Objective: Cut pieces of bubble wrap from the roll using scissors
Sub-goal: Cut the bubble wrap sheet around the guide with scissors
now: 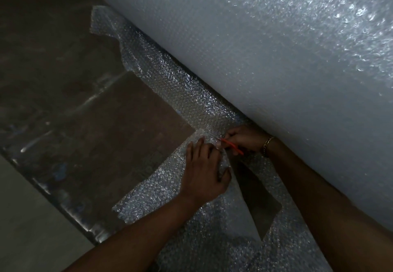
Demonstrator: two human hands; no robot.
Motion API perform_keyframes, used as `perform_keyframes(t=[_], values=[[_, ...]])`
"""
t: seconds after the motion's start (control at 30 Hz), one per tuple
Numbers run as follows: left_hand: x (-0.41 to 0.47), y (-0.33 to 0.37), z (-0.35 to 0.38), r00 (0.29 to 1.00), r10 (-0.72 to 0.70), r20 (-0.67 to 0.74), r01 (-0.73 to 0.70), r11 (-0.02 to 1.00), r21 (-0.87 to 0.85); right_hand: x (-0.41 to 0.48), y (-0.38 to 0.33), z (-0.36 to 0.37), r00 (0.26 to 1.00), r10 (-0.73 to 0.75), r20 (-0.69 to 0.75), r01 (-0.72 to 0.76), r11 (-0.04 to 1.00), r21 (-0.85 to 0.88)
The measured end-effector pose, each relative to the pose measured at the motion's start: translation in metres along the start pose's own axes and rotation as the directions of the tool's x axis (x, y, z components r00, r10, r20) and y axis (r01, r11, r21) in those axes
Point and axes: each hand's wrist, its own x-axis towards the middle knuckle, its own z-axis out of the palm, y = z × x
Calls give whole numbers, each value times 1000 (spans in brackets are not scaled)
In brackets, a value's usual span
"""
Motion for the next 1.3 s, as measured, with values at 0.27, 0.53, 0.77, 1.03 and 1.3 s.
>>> perform_keyframes(t=[0.27,0.53,0.77,1.03,1.3], values=[[1,-2,1,1000,-8,22,8,1000,5,0,9,-2,998,-54,-13,54,998,16],[0,-1,2,1000,-4,26,3,1000,27,3,0,1,997,-64,-50,58,990,-127],[0,-2,3,1000,-3,29,2,999,38,6,2,-1,996,-83,-31,78,988,-133],[0,-2,2,1000,5,16,-5,1000,25,16,6,-2,996,-87,-34,79,981,-179],[0,-1,2,1000,-2,12,2,1000,17,23,3,-3,994,-106,-1,105,982,-159]])
